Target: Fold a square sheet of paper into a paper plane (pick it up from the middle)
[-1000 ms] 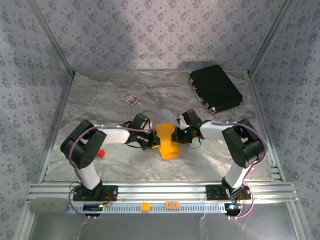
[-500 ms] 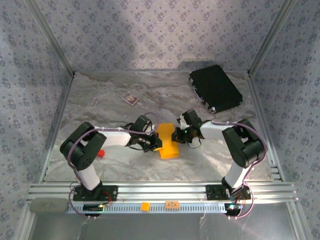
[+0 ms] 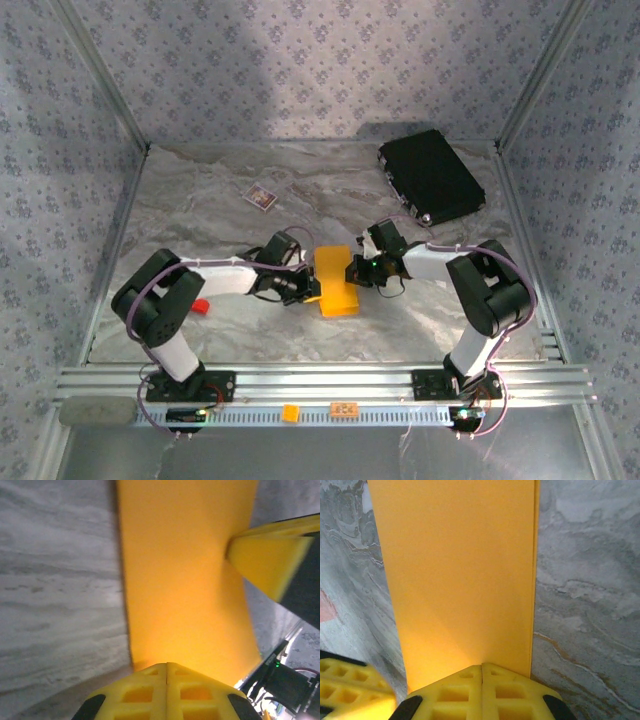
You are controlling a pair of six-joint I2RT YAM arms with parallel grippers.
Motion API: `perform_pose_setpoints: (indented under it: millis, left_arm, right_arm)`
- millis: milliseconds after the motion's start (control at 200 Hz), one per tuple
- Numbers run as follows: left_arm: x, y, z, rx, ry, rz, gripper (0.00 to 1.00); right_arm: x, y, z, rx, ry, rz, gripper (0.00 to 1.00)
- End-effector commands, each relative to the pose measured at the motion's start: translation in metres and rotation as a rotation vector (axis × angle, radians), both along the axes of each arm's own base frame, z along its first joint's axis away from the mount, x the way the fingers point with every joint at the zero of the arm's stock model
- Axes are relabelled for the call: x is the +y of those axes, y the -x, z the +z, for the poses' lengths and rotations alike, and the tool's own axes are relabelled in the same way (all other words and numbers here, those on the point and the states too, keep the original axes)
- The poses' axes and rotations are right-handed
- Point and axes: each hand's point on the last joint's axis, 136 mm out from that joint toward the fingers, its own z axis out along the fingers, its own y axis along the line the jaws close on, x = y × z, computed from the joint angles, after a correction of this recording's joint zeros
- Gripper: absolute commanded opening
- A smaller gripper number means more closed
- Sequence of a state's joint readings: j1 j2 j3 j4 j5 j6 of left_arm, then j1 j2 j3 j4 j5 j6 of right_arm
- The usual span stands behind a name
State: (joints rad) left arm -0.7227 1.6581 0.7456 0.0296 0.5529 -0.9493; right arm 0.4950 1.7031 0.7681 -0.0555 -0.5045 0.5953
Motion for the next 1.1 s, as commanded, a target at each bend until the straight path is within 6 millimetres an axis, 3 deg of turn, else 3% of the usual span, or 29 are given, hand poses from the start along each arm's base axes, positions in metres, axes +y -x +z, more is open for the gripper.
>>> perform_pose_setpoints:
  millis: [0,235,420,570,815,1099]
  left_arm:
    - [-0.016,-0.005,0.027,-0.043,0.071,-0.004,0.01]
    - [-0.028,0.01,0.004,0.009,0.081,-0.043,0.01]
    - [-0.013,0.024,-0.028,0.058,0.02,-0.048,0.0]
    - [0.004,0.038,-0.041,0.072,-0.069,-0.081,0.0]
    - [0.015,0.044,-0.03,0.029,-0.092,-0.107,0.0]
    - [0.008,0.05,-0.017,-0.006,-0.065,-0.163,0.0]
  right_arm:
    - [-0.046,0.03,-0.047,0.14,0.22,-0.07,0.0]
    - [-0.046,0.03,-0.046,0.138,0.217,-0.073,0.0]
    - [-0.047,0.031,-0.045,0.136,0.22,-0.077,0.0]
    - [-0.047,0.03,-0.043,0.129,0.214,-0.084,0.0]
    - [-0.046,0.029,-0.046,0.132,0.217,-0.088,0.0]
    - [-0.048,0.03,-0.046,0.134,0.227,-0.087,0.0]
